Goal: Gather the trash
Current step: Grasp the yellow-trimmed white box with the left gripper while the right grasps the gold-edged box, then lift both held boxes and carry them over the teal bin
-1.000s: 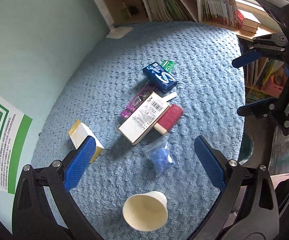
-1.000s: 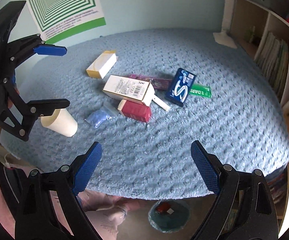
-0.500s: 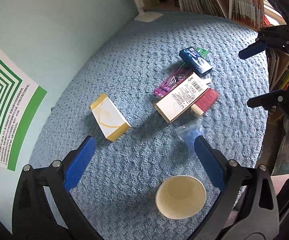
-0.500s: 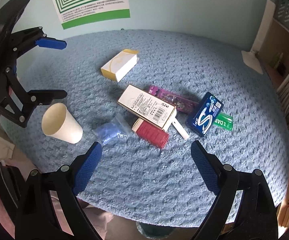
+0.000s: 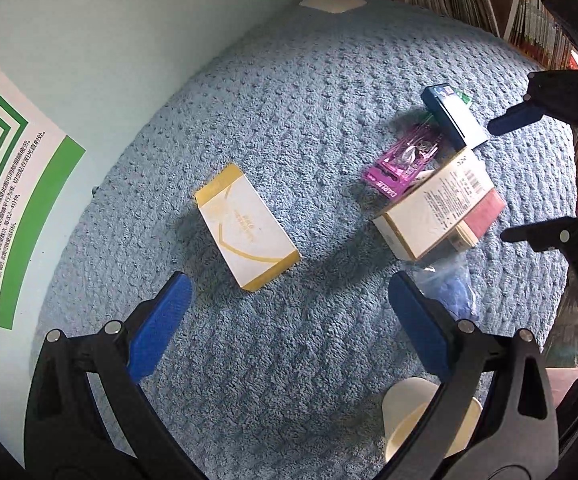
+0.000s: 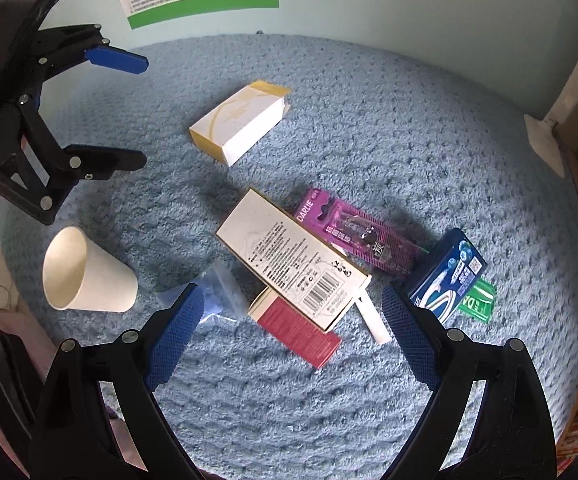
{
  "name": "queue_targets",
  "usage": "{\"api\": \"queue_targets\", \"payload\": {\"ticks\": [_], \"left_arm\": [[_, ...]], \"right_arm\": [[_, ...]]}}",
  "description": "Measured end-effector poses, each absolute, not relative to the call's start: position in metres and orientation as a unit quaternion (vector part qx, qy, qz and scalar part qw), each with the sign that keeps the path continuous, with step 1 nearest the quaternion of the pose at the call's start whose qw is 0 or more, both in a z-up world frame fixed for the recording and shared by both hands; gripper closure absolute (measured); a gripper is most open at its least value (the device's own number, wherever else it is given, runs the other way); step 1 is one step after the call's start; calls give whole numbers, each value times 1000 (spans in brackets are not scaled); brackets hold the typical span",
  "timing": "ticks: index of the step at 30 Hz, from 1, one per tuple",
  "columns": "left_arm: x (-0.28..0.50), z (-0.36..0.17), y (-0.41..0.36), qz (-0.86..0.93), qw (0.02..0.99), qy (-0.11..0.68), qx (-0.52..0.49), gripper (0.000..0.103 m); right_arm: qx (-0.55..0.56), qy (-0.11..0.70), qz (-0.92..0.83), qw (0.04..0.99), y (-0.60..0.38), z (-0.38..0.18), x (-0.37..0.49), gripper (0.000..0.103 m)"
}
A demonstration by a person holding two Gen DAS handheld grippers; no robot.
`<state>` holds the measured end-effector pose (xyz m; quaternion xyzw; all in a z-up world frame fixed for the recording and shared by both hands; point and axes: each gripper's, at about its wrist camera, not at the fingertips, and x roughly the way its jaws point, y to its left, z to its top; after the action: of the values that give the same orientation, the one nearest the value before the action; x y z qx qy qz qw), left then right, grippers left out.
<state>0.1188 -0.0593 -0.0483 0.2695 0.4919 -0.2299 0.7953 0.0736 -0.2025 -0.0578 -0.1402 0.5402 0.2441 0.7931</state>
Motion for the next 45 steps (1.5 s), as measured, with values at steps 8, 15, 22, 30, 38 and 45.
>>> {"api": "queue_targets", "payload": {"ticks": [8,15,22,30,38,45], "left_arm": [[169,-71,-53,-223,788,519,245,7],[201,-92,-49,-225,777,540,231,7],[222,-110,-47,-230,768,560,211,14],[235,-116,-36,-234,763,578,168,71],[237,-116,-26,-226,763,582,169,94],[228,-104,-31,-200,787,552,188,10]], "right_arm": [[-168,563,270,763,-190,-88,101,14],[-182,574,294,742,-182,-108,115,15],[-193,575,311,731,-172,-117,126,27],[-178,576,315,733,-166,-117,138,48],[-139,579,312,740,-177,-103,140,48],[-141,579,295,747,-185,-100,137,48]]}}
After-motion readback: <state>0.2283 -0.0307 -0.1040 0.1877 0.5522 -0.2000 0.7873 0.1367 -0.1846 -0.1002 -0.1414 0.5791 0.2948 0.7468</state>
